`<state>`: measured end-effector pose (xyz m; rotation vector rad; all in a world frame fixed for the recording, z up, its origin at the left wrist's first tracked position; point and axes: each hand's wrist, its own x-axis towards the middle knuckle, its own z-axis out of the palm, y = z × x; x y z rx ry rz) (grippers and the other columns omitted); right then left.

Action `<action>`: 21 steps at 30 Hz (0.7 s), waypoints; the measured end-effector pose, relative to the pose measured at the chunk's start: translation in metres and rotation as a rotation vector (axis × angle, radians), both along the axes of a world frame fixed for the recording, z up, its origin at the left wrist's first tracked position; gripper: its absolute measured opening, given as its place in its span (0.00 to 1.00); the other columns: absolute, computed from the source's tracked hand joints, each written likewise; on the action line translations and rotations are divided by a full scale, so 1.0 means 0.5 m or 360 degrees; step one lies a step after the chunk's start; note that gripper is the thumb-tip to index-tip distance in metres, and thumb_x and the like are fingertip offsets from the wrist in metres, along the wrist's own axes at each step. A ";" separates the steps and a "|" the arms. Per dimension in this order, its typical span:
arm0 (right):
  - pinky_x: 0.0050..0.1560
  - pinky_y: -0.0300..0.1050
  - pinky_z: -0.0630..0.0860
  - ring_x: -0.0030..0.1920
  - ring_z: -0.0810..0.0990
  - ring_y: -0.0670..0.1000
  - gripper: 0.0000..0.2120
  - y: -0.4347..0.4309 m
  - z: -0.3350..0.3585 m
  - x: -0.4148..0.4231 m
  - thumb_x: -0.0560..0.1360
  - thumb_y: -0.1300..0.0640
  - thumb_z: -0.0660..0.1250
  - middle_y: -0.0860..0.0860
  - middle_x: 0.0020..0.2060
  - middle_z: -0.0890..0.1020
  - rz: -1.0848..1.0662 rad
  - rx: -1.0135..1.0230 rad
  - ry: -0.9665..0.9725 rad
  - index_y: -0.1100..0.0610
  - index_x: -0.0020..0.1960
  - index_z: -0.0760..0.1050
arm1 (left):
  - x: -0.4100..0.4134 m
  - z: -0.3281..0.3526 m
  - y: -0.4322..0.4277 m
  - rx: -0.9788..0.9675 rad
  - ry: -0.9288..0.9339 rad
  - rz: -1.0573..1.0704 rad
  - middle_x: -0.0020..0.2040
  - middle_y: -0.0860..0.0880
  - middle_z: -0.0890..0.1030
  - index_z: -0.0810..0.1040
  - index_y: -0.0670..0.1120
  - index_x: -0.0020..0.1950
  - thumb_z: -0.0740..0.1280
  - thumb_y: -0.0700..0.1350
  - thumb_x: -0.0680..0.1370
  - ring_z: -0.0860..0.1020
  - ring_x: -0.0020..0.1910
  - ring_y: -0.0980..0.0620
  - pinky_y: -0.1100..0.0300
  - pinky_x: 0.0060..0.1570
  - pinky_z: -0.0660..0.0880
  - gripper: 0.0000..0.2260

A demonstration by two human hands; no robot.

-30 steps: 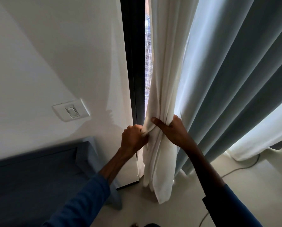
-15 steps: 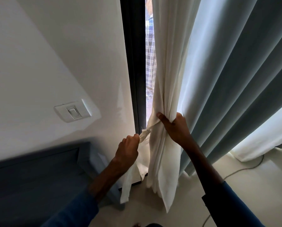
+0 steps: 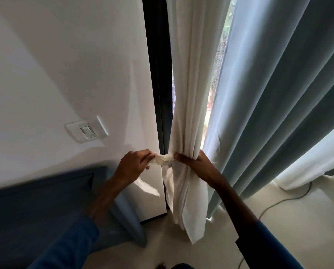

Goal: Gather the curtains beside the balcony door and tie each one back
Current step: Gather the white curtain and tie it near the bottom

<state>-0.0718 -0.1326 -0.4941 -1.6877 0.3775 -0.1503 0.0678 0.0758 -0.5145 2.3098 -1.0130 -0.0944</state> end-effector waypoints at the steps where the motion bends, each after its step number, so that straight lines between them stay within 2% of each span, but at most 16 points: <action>1: 0.51 0.35 0.80 0.47 0.85 0.39 0.06 0.007 -0.001 0.000 0.76 0.53 0.74 0.42 0.45 0.87 0.0046 0.0051 0.0013 0.44 0.50 0.80 | -0.002 0.004 -0.019 -0.0005 -0.0082 0.0015 0.38 0.51 0.83 0.81 0.50 0.48 0.60 0.55 0.82 0.83 0.38 0.50 0.57 0.38 0.75 0.14; 3: 0.49 0.33 0.79 0.47 0.85 0.39 0.08 0.019 -0.005 0.000 0.76 0.54 0.74 0.40 0.45 0.87 0.0101 0.0155 0.0041 0.43 0.52 0.79 | -0.009 0.009 -0.066 -0.0043 -0.0184 -0.0066 0.43 0.45 0.82 0.81 0.45 0.50 0.59 0.51 0.80 0.79 0.46 0.42 0.55 0.42 0.74 0.14; 4: 0.49 0.33 0.80 0.49 0.85 0.40 0.09 0.023 -0.010 0.000 0.75 0.53 0.75 0.40 0.46 0.87 0.0129 0.0191 0.0051 0.43 0.53 0.79 | -0.015 0.008 -0.088 -0.0056 -0.0210 -0.0130 0.47 0.43 0.82 0.81 0.42 0.52 0.60 0.50 0.78 0.78 0.49 0.40 0.50 0.46 0.76 0.15; 6: 0.51 0.36 0.80 0.50 0.85 0.42 0.15 0.027 -0.017 -0.004 0.73 0.52 0.77 0.41 0.48 0.87 0.0157 0.0286 0.0072 0.44 0.57 0.78 | -0.030 0.014 -0.122 -0.0110 -0.0063 -0.0210 0.58 0.36 0.79 0.77 0.39 0.61 0.65 0.49 0.77 0.76 0.59 0.37 0.41 0.57 0.76 0.18; 7: 0.51 0.37 0.80 0.50 0.85 0.42 0.17 0.025 -0.020 -0.007 0.72 0.51 0.78 0.41 0.49 0.87 0.0147 0.0325 0.0093 0.43 0.58 0.77 | -0.041 0.024 -0.130 -0.0150 0.0040 -0.0195 0.63 0.34 0.76 0.74 0.39 0.66 0.69 0.48 0.76 0.75 0.64 0.36 0.40 0.62 0.75 0.21; 8: 0.50 0.37 0.79 0.50 0.85 0.42 0.18 0.021 -0.023 -0.011 0.71 0.51 0.78 0.41 0.49 0.87 0.0134 0.0349 0.0101 0.42 0.57 0.77 | -0.046 0.024 -0.135 -0.0164 0.0085 -0.0177 0.62 0.33 0.77 0.73 0.37 0.66 0.71 0.48 0.76 0.76 0.64 0.38 0.42 0.63 0.76 0.23; 9: 0.49 0.37 0.79 0.49 0.85 0.42 0.17 0.015 -0.025 -0.017 0.70 0.51 0.79 0.41 0.47 0.87 0.0111 0.0365 0.0095 0.42 0.55 0.77 | -0.052 0.030 -0.138 -0.0254 0.0143 -0.0192 0.54 0.37 0.81 0.76 0.38 0.57 0.73 0.50 0.75 0.81 0.58 0.45 0.48 0.56 0.79 0.19; 10: 0.49 0.37 0.80 0.48 0.86 0.42 0.16 0.008 -0.027 -0.025 0.70 0.53 0.79 0.41 0.46 0.87 0.0093 0.0383 0.0074 0.43 0.54 0.78 | -0.052 0.029 -0.141 -0.0303 0.0193 -0.0203 0.43 0.48 0.82 0.77 0.41 0.47 0.74 0.52 0.74 0.83 0.48 0.57 0.59 0.46 0.80 0.15; 11: 0.49 0.38 0.80 0.48 0.86 0.43 0.14 0.002 -0.028 -0.032 0.71 0.54 0.78 0.42 0.46 0.88 0.0060 0.0412 0.0057 0.46 0.54 0.79 | -0.059 0.042 -0.143 -0.0309 0.0294 -0.0255 0.34 0.58 0.79 0.76 0.44 0.40 0.75 0.50 0.74 0.80 0.39 0.66 0.68 0.39 0.76 0.12; 12: 0.50 0.41 0.81 0.49 0.87 0.46 0.15 -0.004 -0.032 -0.039 0.71 0.56 0.78 0.46 0.47 0.88 0.0033 0.0441 0.0040 0.49 0.55 0.81 | -0.061 0.043 -0.147 -0.0299 0.0328 -0.0296 0.29 0.61 0.77 0.76 0.45 0.37 0.76 0.43 0.73 0.78 0.34 0.69 0.73 0.35 0.72 0.10; 14: 0.55 0.49 0.82 0.53 0.87 0.53 0.21 -0.013 -0.037 -0.046 0.70 0.55 0.79 0.52 0.51 0.88 -0.0035 0.0492 -0.0013 0.54 0.62 0.80 | -0.067 0.054 -0.145 -0.0236 0.0517 -0.0411 0.32 0.62 0.81 0.80 0.44 0.38 0.71 0.33 0.71 0.78 0.35 0.69 0.71 0.38 0.74 0.07; 16: 0.57 0.53 0.82 0.55 0.86 0.57 0.26 -0.018 -0.037 -0.048 0.69 0.55 0.80 0.55 0.54 0.87 -0.0102 0.0536 -0.0073 0.56 0.65 0.78 | -0.071 0.058 -0.140 -0.0170 0.0664 -0.0586 0.41 0.57 0.83 0.80 0.45 0.44 0.68 0.29 0.73 0.82 0.41 0.64 0.62 0.46 0.79 0.11; 17: 0.56 0.54 0.82 0.55 0.86 0.57 0.26 -0.020 -0.038 -0.048 0.69 0.56 0.80 0.55 0.54 0.87 -0.0131 0.0561 -0.0099 0.56 0.65 0.78 | -0.073 0.059 -0.139 -0.0103 0.0743 -0.0647 0.42 0.54 0.82 0.78 0.46 0.45 0.68 0.27 0.73 0.82 0.42 0.63 0.61 0.48 0.79 0.13; 19: 0.54 0.53 0.83 0.54 0.86 0.58 0.22 -0.018 -0.037 -0.047 0.70 0.59 0.78 0.56 0.54 0.87 -0.0159 0.0614 -0.0130 0.56 0.62 0.79 | -0.081 0.057 -0.140 -0.0042 0.0882 -0.0670 0.45 0.53 0.80 0.75 0.50 0.48 0.72 0.29 0.73 0.82 0.44 0.62 0.65 0.47 0.78 0.17; 21: 0.54 0.53 0.83 0.55 0.86 0.58 0.20 -0.010 -0.039 -0.041 0.71 0.59 0.77 0.58 0.54 0.86 -0.0158 0.0704 -0.0125 0.57 0.62 0.80 | -0.101 0.050 -0.145 -0.0133 0.0877 -0.0583 0.51 0.54 0.82 0.77 0.50 0.54 0.80 0.39 0.70 0.82 0.52 0.59 0.62 0.53 0.80 0.18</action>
